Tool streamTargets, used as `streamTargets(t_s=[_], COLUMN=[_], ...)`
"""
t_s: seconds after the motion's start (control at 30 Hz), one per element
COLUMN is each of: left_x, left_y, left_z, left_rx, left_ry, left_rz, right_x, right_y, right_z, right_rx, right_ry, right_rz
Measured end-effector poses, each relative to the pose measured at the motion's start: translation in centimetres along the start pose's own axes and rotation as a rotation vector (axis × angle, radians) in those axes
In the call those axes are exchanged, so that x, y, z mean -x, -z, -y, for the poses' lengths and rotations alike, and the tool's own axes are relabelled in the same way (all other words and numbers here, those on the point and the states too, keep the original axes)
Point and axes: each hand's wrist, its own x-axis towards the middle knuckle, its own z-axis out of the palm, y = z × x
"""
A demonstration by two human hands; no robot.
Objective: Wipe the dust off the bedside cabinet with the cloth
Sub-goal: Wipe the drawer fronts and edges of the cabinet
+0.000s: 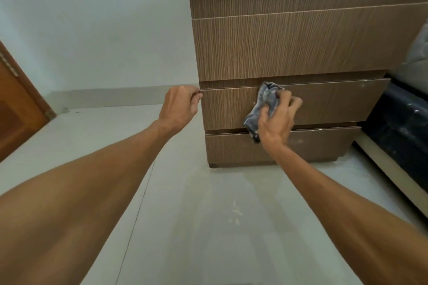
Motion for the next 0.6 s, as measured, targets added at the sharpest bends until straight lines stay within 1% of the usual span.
streamTargets(t_s=[0.07, 0.2, 0.27, 0.43, 0.5, 0.6], left_x=[-0.4, -0.1, 0.0, 1.3, 2.4, 3.3], left_y=[-0.3, -0.4, 0.0, 0.1, -0.6, -1.7], left_z=[-0.6, -0.8, -0.7, 0.4, 0.9, 0.9], left_rx=[0.011, -0.009, -0.010, 0.011, 0.005, 0.008], left_ry=[-0.011, -0.008, 0.014, 0.152, 0.212, 0.302], left_rz=[-0.008, 0.005, 0.014, 0.026, 0.038, 0.076], right_x=[0.7, 2.7, 3.6, 5.7, 6.7, 7.0], right_y=[-1.3, -3.5, -4.3, -5.8, -5.8, -5.8], right_z=[1.2, 3.7, 4.5, 3.7, 2.8, 2.1], right_rx=[0.027, 0.076, 0.113, 0.277, 0.319, 0.403], right_ry=[0.118, 0.296, 0.381, 0.716, 0.762, 0.781], right_rz=[0.049, 0.119, 0.192, 0.611, 0.671, 0.690])
